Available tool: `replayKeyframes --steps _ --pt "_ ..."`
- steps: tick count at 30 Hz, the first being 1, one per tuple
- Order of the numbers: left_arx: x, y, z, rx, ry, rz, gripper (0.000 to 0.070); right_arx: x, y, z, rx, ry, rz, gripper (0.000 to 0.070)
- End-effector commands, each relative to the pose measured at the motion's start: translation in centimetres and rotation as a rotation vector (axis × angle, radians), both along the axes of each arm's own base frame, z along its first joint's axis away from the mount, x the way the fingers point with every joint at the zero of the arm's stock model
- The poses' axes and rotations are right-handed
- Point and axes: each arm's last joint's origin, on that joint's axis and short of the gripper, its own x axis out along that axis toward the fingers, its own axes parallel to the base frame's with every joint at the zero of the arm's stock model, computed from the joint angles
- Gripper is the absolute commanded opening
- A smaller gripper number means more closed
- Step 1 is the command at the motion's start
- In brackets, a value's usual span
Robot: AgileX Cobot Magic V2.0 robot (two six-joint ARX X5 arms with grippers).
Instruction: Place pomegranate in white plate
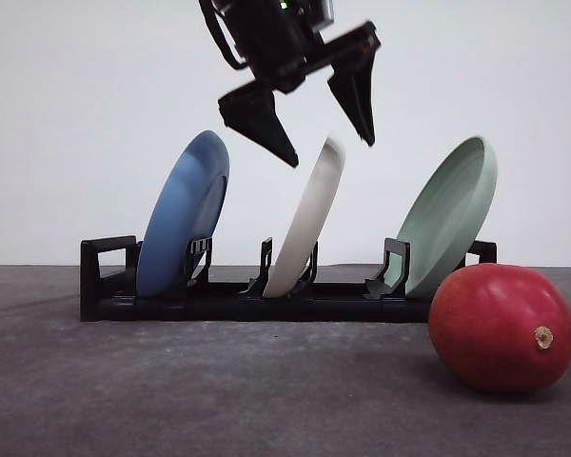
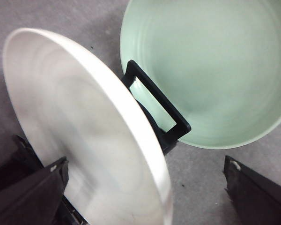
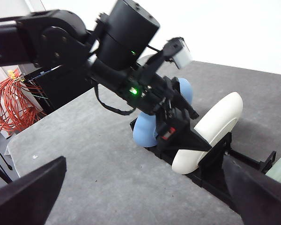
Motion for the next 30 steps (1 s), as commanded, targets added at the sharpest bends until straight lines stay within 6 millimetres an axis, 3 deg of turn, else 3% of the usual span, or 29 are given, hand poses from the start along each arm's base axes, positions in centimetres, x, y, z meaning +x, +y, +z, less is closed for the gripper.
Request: replayKeyframes --steps 1,6,11,17,22,30 --pt "0.2 -0.8 0.1 -0.005 -0.015 -0.017 0.0619 0.0 0.1 0.4 0.009 -0.004 0.004 0.07" --pt "0.3 -1.0 -0.3 -0.009 0.005 -0.031 0.0496 0.0 0.1 0.4 0.009 -0.004 0.003 0.07" --pt "0.2 -1.1 -0.4 -0.036 0.033 -0.067 0.0304 0.0 0.1 0.4 0.009 -0.004 0.003 0.07" --pt "0.4 -1.0 -0.6 -0.03 0.04 -0.064 0.0234 0.0 0.1 0.4 0.013 0.001 0.002 0.07" --pt "0.5 -1.0 -1.0 -0.025 0.064 -0.068 0.0 0.0 0.1 0.4 0.013 0.002 0.002 0.07" --pt "0.3 -0.8 -1.0 -0.048 0.122 -0.086 0.0 -0.1 0.0 0.2 0.011 0.024 0.002 0.07"
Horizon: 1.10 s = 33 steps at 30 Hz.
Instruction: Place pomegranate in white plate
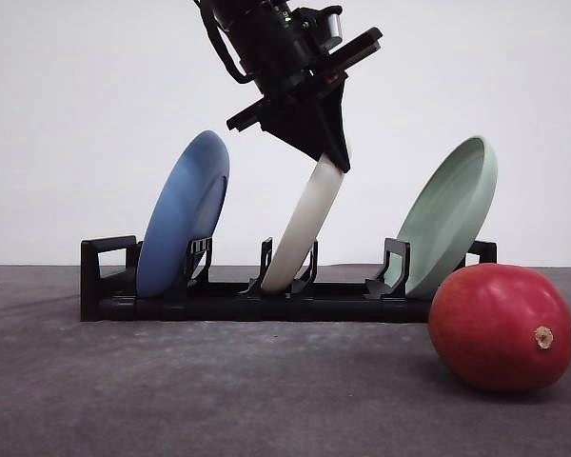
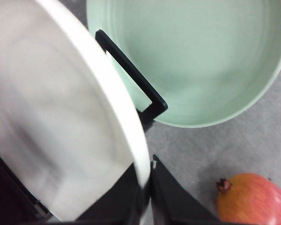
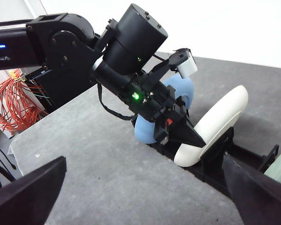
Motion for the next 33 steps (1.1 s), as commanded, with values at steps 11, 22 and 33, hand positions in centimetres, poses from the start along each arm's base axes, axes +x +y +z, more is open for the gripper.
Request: replayKeyframes --steps 11,22,33 --pt "-1.4 0.6 5.9 -0.103 -0.064 -0.028 0.0 0.0 0.0 0.4 0.007 0.0 0.003 0.07" --pt "-9.8 4.6 14.6 -0.169 -0.128 -0.091 0.0 0.0 0.0 0.4 0.007 0.001 0.003 0.07" --pt "-19.1 6.7 16.4 0.059 -0.115 -0.184 0.0 -0.1 0.0 0.0 0.004 0.046 0.003 0.07"
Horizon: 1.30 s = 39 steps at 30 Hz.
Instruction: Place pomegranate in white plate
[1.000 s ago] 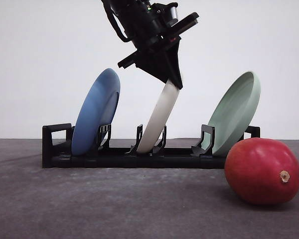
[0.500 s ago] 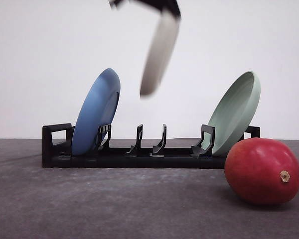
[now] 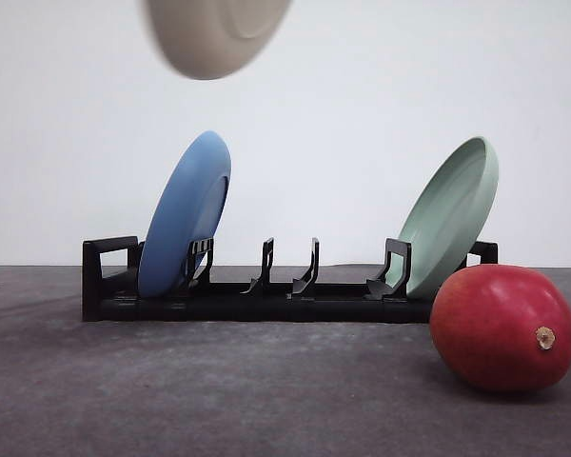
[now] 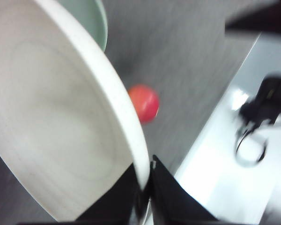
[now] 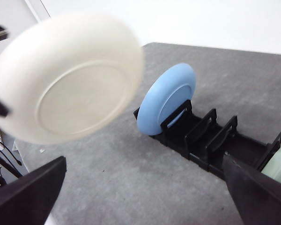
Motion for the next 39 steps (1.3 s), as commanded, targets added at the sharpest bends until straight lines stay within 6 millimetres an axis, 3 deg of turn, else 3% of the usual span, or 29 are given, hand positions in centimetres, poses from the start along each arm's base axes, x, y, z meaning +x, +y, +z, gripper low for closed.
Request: replayKeyframes --steps 1,6,16,22,27,35,37,39 --pt "-0.2 -1.0 -0.4 0.053 -0.04 0.004 0.0 0.0 0.0 0.3 0.007 0.005 0.003 0.07" --pt "-1.5 -2.8 -3.7 0.229 -0.083 0.037 0.0 -0.1 0.0 0.1 0.0 0.028 0.004 0.07" --pt "-2.0 -6.2 -16.8 0.426 -0.047 0.004 0.0 -0.1 0.0 0.0 -0.006 0.043 -0.002 0.07" --pt "-1.5 -6.8 -22.6 0.543 -0.072 0.041 0.0 -0.2 0.0 -0.1 -0.006 0.046 -0.002 0.07" --pt "-1.2 -7.8 -25.4 0.598 -0.076 0.037 0.0 -0.2 0.0 -0.1 -0.006 0.046 -0.002 0.07" --pt "-1.1 -8.9 -27.2 0.594 -0.037 0.015 0.0006 -0.2 0.0 -0.1 -0.006 0.047 -0.002 0.07" --pt "-1.1 -8.9 -27.2 0.59 -0.037 0.02 0.011 -0.2 0.0 -0.1 -0.006 0.047 -0.002 0.07" --pt "-1.0 -8.9 -27.0 0.582 -0.035 0.035 0.0292 -0.2 0.0 -0.1 -0.006 0.047 -0.002 0.07"
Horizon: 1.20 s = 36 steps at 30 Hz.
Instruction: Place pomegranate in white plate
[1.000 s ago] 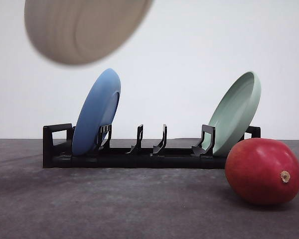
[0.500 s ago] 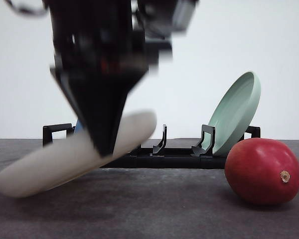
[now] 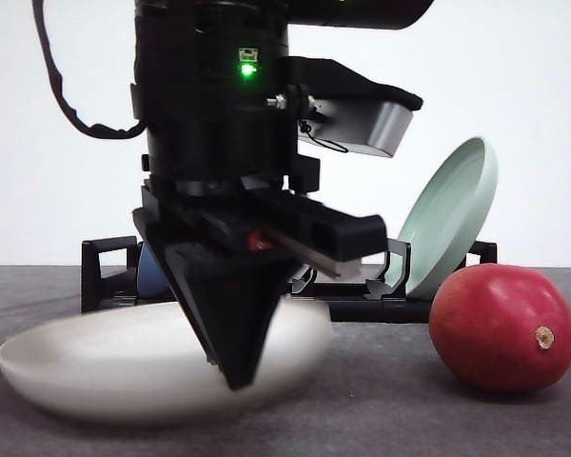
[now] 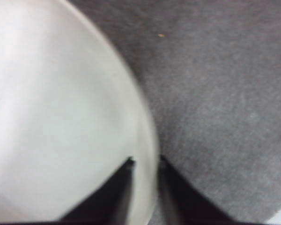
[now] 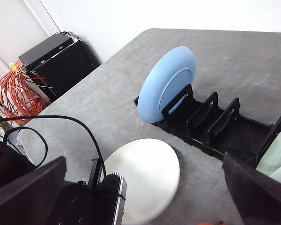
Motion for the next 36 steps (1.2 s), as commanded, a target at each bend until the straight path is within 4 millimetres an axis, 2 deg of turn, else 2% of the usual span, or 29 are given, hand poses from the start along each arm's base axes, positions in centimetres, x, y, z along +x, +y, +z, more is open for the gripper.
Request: replayKeyframes --steps 1,4,7,9,15,21,25,30,36 --pt "-0.1 -0.5 0.0 -0.016 -0.002 0.022 0.0373 0.0 0.0 0.4 0.0 -0.014 0.002 0.07" --pt "0.1 -0.4 0.7 -0.056 -0.014 0.053 0.0538 0.1 0.0 0.4 -0.01 -0.014 -0.019 0.07" --pt "0.0 -0.1 2.0 -0.122 -0.033 0.078 0.0618 0.1 0.0 0.3 -0.021 -0.005 -0.04 0.07" --pt "-0.1 0.4 3.3 -0.167 -0.048 0.082 0.0642 0.2 0.0 0.2 -0.024 0.008 -0.043 0.07" --pt "-1.3 3.0 8.3 -0.334 -0.096 0.091 0.0639 0.6 0.0 -0.3 -0.03 0.055 -0.042 0.07" --pt "-3.1 7.2 13.7 -0.546 -0.149 0.079 0.0638 1.3 0.2 -0.8 -0.034 0.101 -0.029 0.07" --pt "-4.4 10.2 16.4 -0.674 -0.196 0.074 0.0638 2.0 0.7 -1.4 -0.042 0.154 -0.003 0.07" --pt "-5.9 13.6 18.3 -0.781 -0.213 0.043 0.0637 2.9 1.4 -2.5 -0.092 0.248 -0.001 0.07" --pt "-7.4 16.9 19.0 -0.795 -0.205 0.018 0.0637 4.0 2.7 -4.3 -0.195 0.371 0.014 0.07"
